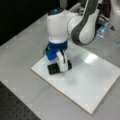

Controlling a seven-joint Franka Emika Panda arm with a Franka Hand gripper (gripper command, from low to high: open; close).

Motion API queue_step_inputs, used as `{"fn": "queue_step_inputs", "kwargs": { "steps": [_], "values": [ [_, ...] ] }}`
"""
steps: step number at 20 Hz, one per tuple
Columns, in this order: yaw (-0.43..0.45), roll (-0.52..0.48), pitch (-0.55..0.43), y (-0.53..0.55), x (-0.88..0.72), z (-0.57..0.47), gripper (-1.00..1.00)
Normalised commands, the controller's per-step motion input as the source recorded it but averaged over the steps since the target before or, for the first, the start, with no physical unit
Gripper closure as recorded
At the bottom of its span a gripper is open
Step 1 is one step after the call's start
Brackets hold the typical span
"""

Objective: Erasing curve lines

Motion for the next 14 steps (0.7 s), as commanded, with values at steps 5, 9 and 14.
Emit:
{"fn": "queue_step_inputs", "kwargs": {
  "steps": [5,9,14],
  "values": [
    [-0.185,0.17,0.076,0.21,0.49,-0.37,1.0],
    [-0.2,0.18,0.083,0.22,0.45,-0.36,1.0],
    [-0.269,0.155,0.117,0.24,0.39,-0.33,1.0]
  ]
}}
